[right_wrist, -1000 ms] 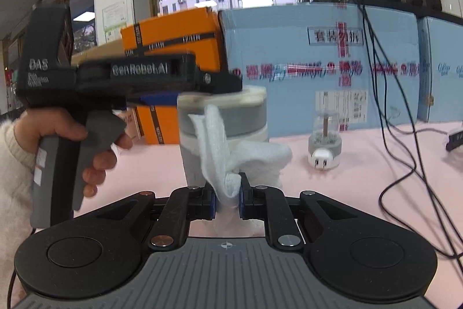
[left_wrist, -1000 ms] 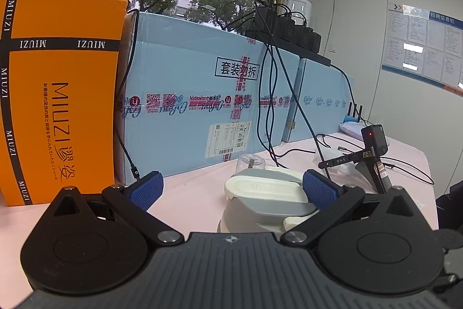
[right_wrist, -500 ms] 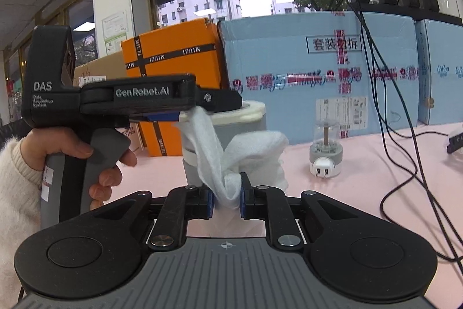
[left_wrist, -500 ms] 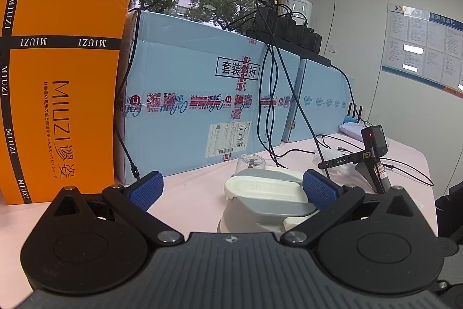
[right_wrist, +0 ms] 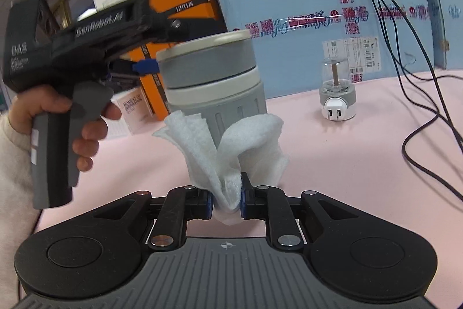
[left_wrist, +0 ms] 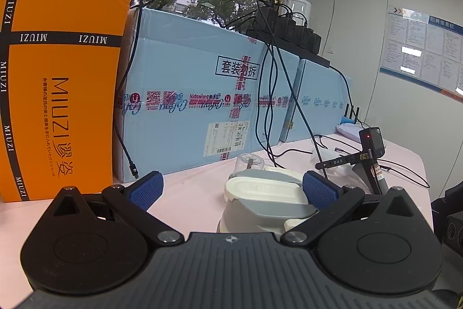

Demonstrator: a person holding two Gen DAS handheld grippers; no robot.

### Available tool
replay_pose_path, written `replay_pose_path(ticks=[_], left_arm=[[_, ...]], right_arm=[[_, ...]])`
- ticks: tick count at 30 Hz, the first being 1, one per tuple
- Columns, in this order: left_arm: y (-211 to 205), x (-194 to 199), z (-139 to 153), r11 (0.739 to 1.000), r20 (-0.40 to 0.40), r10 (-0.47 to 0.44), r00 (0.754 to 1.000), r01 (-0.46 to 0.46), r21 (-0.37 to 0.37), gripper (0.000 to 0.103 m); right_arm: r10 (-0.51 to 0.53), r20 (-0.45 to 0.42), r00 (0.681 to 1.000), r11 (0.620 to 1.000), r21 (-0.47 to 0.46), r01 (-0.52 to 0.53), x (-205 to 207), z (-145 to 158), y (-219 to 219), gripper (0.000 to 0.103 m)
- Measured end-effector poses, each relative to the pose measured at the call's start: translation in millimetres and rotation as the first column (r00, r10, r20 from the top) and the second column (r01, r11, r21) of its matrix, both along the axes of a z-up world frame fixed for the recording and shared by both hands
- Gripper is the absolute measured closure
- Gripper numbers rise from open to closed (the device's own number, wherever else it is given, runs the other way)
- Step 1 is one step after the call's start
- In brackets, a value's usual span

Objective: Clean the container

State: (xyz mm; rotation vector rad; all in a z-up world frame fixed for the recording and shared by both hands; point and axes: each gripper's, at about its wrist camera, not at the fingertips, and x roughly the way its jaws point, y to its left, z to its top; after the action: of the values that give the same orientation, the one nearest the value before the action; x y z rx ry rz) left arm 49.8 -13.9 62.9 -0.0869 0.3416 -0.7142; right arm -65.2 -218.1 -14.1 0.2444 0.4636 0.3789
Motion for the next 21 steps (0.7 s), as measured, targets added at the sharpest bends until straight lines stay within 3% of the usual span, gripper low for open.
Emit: replay_pose_path(ticks=[6,13,17,18,21], left_arm=[[-5,-16,4,0.998,0.095,0.059,0.994,-0.058,-0.011,0.0],[-18,-60,-4,0.991,0.236,0.133,0.963,-0.132,-0.018,0.0],[-17,-71,-9,0.985,0.247,0.17,0.954,-0.166,-0.037,0.0],[-16,-72,-10,0.984,0.244,0.179,0.953,-0.174,-0.044,0.0],[-14,-75,-13,0.98,0.229,0.201,0.953,-0.193,-0.054,0.0]], right_arm=[[0.059,-0.073,0.996,0.994,0.099,-0.051,-4,0,-35,0.088],[0.134,-0.126,0.983,0.991,-0.011,-0.137,-18,10,-51,0.088],[0.107,-0.092,0.99,0.982,-0.149,-0.12,-24,8,-48,0.066],[0.105,-0.088,0.991,0.98,-0.162,-0.118,-24,7,-48,0.064],[0.099,-0.076,0.992,0.976,-0.185,-0.112,-21,6,-50,0.043]])
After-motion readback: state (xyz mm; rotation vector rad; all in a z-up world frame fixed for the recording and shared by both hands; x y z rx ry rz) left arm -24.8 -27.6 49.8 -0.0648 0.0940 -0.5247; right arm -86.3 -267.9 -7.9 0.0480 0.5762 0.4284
